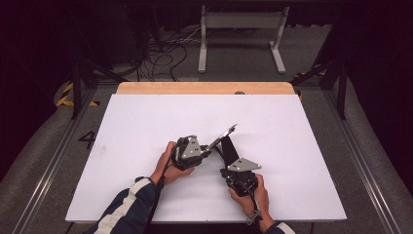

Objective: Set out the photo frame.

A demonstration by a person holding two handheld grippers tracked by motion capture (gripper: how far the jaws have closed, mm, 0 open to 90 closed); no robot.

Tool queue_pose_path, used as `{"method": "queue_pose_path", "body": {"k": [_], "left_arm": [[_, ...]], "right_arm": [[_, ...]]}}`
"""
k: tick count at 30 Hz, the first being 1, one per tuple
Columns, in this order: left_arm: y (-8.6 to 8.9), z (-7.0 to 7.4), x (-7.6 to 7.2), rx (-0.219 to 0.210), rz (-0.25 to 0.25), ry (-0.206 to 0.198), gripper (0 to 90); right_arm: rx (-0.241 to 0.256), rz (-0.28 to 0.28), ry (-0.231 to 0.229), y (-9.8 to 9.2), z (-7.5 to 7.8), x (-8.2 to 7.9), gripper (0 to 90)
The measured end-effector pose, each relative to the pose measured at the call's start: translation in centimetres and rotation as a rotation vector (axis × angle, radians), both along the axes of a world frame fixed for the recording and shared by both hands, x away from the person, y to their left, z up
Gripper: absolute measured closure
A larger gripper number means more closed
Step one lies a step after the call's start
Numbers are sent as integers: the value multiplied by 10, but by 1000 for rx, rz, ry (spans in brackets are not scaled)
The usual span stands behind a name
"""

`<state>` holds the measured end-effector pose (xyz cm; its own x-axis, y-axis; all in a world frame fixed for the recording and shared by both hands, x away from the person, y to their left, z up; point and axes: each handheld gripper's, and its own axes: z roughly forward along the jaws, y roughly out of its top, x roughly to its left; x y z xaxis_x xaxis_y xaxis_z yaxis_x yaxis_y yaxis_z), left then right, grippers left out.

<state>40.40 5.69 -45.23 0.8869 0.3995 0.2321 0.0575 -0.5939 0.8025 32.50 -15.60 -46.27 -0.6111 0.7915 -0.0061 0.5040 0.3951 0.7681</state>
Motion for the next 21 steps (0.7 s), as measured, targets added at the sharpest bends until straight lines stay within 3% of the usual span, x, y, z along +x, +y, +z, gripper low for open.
{"method": "queue_pose_path", "body": {"k": [15,21], "left_arm": [[0,3,-7,36,20,-53,780],[1,3,-9,27,15,-47,787]], "right_arm": [[-10,-26,14,-6,0,5,900],[-4,-34,15,-9,0,8,900]]}}
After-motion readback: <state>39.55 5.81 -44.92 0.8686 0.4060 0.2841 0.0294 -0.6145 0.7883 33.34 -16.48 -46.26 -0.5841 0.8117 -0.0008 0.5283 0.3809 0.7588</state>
